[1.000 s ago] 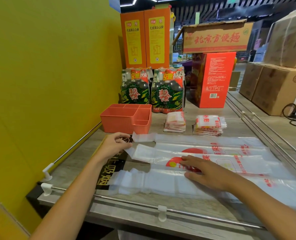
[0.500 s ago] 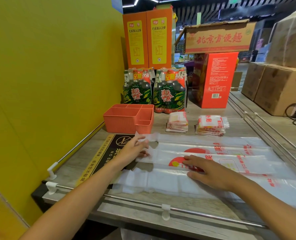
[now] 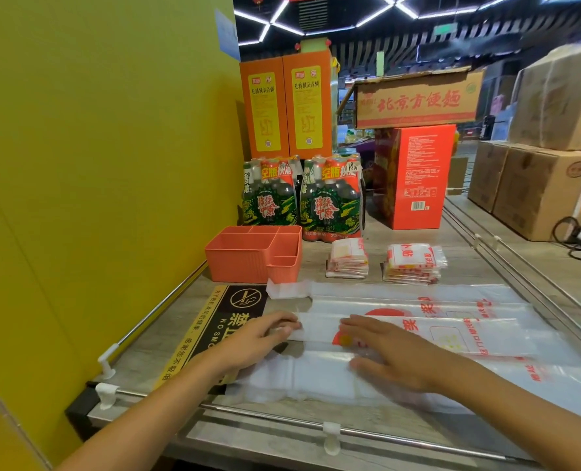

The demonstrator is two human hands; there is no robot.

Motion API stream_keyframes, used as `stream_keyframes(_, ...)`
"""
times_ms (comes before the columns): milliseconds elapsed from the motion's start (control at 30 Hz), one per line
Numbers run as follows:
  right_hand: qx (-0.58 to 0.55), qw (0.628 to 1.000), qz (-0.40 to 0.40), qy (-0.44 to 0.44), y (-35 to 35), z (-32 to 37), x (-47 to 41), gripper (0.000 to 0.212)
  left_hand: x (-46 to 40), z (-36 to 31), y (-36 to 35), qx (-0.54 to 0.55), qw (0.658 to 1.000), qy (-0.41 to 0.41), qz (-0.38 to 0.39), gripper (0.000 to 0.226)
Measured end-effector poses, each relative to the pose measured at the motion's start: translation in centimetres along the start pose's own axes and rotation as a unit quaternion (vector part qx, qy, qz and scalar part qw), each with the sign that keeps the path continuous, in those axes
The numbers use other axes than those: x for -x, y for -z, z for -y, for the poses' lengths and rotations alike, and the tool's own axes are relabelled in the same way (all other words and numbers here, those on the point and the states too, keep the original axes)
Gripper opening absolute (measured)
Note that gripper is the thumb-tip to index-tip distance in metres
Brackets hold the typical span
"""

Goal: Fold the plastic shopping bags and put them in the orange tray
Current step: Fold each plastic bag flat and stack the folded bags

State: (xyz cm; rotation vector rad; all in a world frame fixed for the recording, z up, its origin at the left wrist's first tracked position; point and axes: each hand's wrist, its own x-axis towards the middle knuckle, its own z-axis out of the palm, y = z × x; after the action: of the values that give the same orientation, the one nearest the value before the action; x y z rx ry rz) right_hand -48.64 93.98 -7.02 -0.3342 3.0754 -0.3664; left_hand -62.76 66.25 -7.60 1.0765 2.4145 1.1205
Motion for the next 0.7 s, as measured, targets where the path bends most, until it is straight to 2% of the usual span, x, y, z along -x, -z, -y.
stream_keyframes(167,-0.028,0.998,0.041,0.035,0.3,3.8,-4.0,0.074,0.1,-0.4,-0.1,0.029,0.999,-0.018,-0.015,0.029)
stream_keyframes(267,-0.051,0.996,0.033,0.058,-0.8,4.6,-5.0,0.072,0.1,-0.4,-0.1,0.070,0.997,-0.021,-0.038,0.029)
stream_keyframes(400,-0.027,0.997,0.034,0.059,-2.1,4.0,-5.3,0.071,-0.2,0.0,-0.2,0.090,0.994,-0.012,-0.064,0.031)
stream_keyframes(533,-0.007,0.997,0.047,0.053,-2.4,3.9,-5.5,0.068,-0.8,0.4,0.1,0.039,0.985,0.045,-0.162,0.035)
stream_keyframes(633,-0.015,0.997,0.049,0.050,-2.5,3.9,-5.5,0.067,-1.0,1.0,0.1,-0.051,0.985,0.079,-0.142,0.038)
stream_keyframes(700,-0.018,0.997,0.048,0.050,-2.4,3.9,-5.6,0.067,-1.1,1.0,0.1,-0.037,0.986,0.087,-0.141,0.038)
